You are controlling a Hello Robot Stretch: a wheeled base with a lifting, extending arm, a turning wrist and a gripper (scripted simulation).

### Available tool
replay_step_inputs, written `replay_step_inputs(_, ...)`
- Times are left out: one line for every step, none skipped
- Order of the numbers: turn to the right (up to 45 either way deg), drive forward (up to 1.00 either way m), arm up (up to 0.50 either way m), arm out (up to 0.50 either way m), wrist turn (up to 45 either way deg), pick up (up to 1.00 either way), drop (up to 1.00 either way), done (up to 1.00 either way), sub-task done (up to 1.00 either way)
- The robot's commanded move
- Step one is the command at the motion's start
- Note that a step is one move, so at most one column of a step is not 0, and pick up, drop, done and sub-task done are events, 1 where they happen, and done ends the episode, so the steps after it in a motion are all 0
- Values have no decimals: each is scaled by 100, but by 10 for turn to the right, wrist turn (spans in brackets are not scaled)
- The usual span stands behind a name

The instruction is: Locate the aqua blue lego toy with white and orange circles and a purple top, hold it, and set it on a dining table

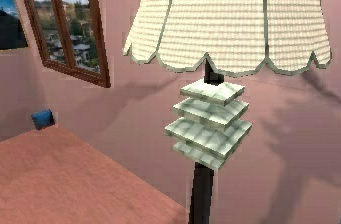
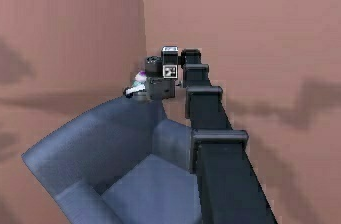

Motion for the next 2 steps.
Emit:
replay_step_inputs(0,0,0,0,-450,0,0,0,0)
replay_step_inputs(0,0,0,0,-450,0,0,0,0)
